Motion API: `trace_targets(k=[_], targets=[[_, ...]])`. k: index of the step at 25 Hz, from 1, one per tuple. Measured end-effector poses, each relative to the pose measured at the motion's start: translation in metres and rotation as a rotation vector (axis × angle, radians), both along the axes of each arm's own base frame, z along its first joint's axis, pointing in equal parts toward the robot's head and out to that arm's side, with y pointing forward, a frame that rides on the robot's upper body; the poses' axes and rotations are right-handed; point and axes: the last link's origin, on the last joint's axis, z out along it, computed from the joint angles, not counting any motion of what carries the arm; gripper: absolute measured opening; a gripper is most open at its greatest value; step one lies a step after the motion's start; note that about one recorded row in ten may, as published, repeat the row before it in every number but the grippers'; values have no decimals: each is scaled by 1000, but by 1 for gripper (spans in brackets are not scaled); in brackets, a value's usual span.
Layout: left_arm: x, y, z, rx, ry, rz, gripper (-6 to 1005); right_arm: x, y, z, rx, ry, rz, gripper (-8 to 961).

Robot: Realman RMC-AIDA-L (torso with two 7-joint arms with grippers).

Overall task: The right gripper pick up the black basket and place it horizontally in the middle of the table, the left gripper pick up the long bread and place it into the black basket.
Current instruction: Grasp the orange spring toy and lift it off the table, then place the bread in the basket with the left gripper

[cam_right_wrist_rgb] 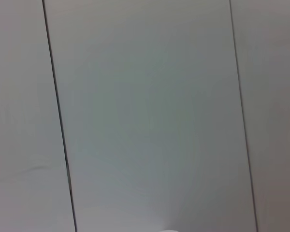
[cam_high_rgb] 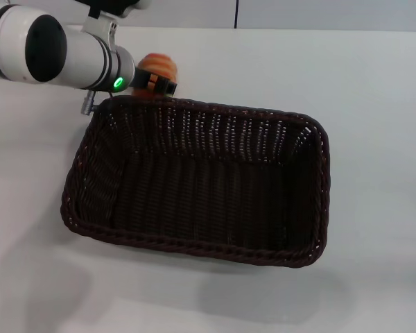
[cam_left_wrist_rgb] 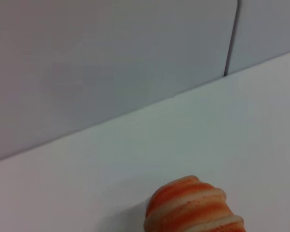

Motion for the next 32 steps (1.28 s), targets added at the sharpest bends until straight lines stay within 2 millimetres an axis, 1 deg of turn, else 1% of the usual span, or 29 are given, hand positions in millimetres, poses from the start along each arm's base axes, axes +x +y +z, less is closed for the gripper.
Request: trace_targets(k=[1,2,4,5,6,7,8,13,15,16,17,19,20,21,22,27,30,32], targets=[[6,-1,2,12,-12,-33,712,0,0,0,0,-1,1,828],[6,-1,2,12,-12,-33,703,0,0,0,0,-1,1,828],[17,-3,6,24,-27,-91,672,-1,0,0,0,-2,3,828],[25,-5,10,30,-34,-128,651,-1,0,0,1,-4,4,828],[36,-11,19,45,-43,-191,629,-2,1,1,0,-8,9,829],[36,-11,19,45,-43,-191,621,-2,1,1,0,-8,9,829],[42,-13,24,54,-51,-218,612,-3,1,0,0,-9,11,829],[76,-39,63,118,-92,-366,567,-5,3,0,-4,-6,20,829],[84,-50,73,109,-105,-393,548,-6,3,0,-4,-5,24,830],[90,-62,78,75,-113,-406,538,-8,4,-1,-5,-4,28,830],[90,-62,78,75,-113,-406,529,-8,4,-1,-5,-4,28,830],[90,-78,82,10,-122,-395,510,-9,4,-1,-6,-2,31,830],[88,-85,83,-22,-124,-382,500,-9,4,-1,-7,-3,31,830],[81,-97,81,-80,-120,-358,491,-8,4,-1,-4,-4,30,830],[81,-97,81,-80,-120,-358,487,-8,4,-1,-4,-4,30,830],[59,-117,70,-247,-71,-271,466,-10,4,1,5,-3,33,829],[54,-121,69,-293,-63,-236,453,-12,7,2,5,-3,43,829],[54,-121,69,-293,-63,-236,444,-14,8,2,1,-9,46,829]])
